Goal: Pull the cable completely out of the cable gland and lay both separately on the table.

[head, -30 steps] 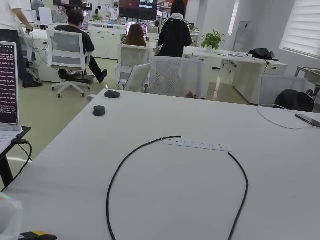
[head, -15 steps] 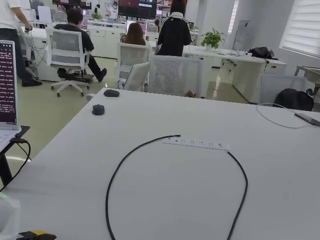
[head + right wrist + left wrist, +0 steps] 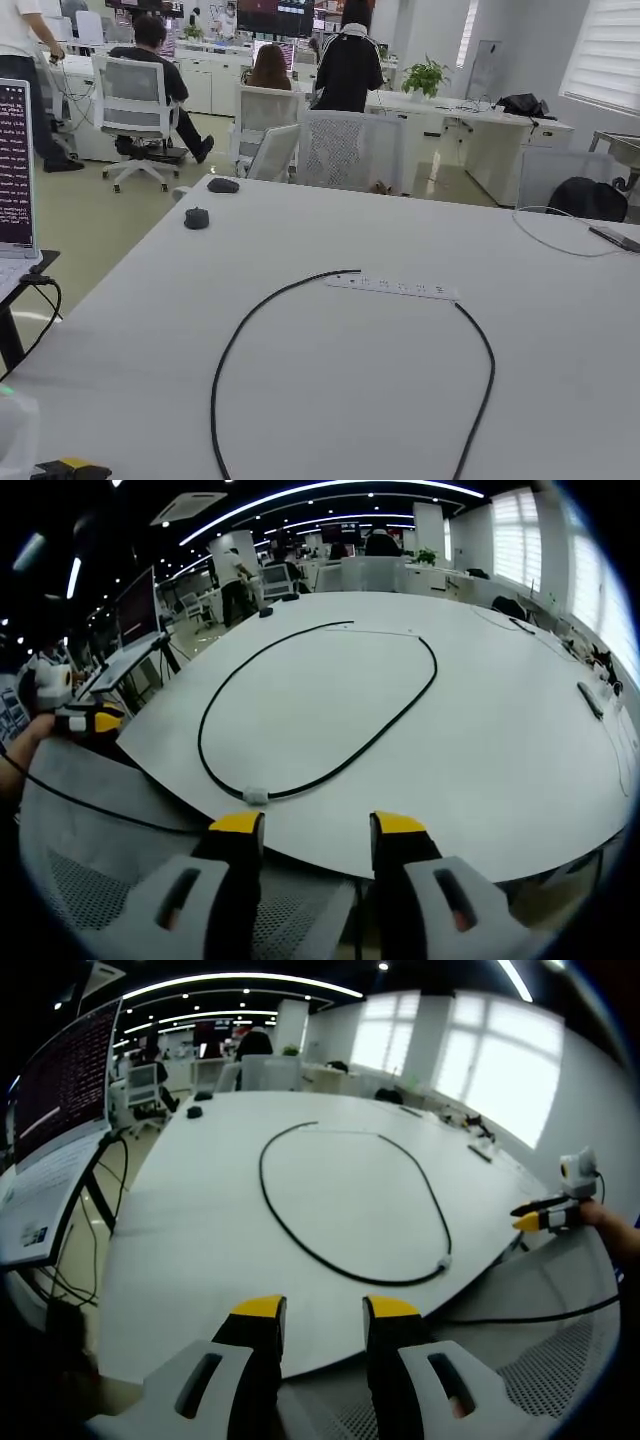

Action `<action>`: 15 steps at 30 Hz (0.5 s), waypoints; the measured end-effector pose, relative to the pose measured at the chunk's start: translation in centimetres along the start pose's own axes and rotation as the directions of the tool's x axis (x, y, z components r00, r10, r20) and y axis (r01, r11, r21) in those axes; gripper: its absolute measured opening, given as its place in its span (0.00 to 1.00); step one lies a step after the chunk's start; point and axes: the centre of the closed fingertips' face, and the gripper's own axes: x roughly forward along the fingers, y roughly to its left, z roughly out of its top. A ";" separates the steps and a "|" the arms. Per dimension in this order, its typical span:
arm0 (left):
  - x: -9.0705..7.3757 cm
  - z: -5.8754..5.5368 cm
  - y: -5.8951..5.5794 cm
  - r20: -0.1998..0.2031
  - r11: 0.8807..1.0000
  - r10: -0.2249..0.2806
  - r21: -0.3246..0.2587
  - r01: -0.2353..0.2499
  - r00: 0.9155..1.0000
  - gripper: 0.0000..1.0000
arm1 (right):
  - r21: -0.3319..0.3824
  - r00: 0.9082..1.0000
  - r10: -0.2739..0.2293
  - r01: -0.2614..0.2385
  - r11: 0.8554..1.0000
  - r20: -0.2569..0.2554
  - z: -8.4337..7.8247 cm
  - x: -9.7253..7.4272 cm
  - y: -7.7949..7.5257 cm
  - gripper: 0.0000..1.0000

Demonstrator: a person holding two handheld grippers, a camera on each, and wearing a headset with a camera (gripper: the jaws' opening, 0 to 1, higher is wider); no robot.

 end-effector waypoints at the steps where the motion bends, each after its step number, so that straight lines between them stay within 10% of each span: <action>1: 0.0 0.0 0.0 0.000 1.000 0.001 -0.001 -0.001 1.000 0.32 | 0.000 1.000 0.000 0.000 1.000 0.000 0.0 0.0 0.0 0.44; 15: 0.0 0.0 0.0 0.000 1.000 -0.001 -0.003 0.001 1.000 0.32 | 0.000 1.000 0.002 -0.002 1.000 0.000 0.0 0.0 0.1 0.43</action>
